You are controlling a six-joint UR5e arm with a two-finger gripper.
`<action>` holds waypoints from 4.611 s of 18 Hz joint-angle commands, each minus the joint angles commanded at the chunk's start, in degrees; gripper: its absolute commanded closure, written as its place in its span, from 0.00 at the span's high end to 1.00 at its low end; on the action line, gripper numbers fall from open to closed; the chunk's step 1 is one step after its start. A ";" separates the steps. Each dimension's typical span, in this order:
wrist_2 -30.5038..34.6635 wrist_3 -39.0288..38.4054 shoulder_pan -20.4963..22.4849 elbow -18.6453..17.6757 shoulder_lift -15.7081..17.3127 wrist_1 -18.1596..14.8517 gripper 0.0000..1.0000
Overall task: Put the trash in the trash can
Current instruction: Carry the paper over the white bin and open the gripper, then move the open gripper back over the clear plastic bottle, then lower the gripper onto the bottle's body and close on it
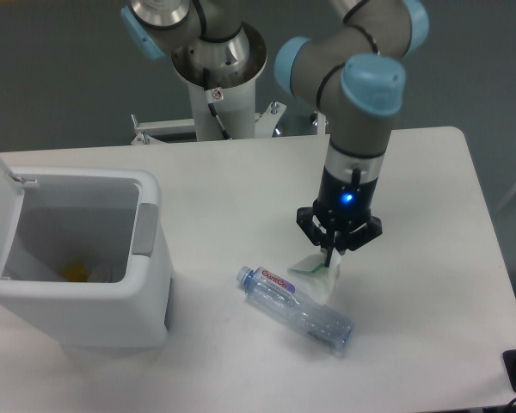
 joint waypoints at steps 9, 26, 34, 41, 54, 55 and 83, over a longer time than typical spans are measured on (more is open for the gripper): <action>-15.03 -2.56 -1.41 0.63 6.05 0.00 0.00; -18.03 -10.30 -16.17 -5.61 11.25 0.79 0.17; -15.23 -10.12 -16.26 -5.87 10.02 0.79 0.97; -13.64 -10.03 -8.81 -5.52 8.27 0.53 1.00; -1.43 -11.17 -2.29 -2.98 -0.87 -2.01 1.00; -0.29 -11.18 -2.20 -1.93 -2.36 -3.33 1.00; 25.46 -39.73 -7.56 10.02 -24.87 -11.34 0.99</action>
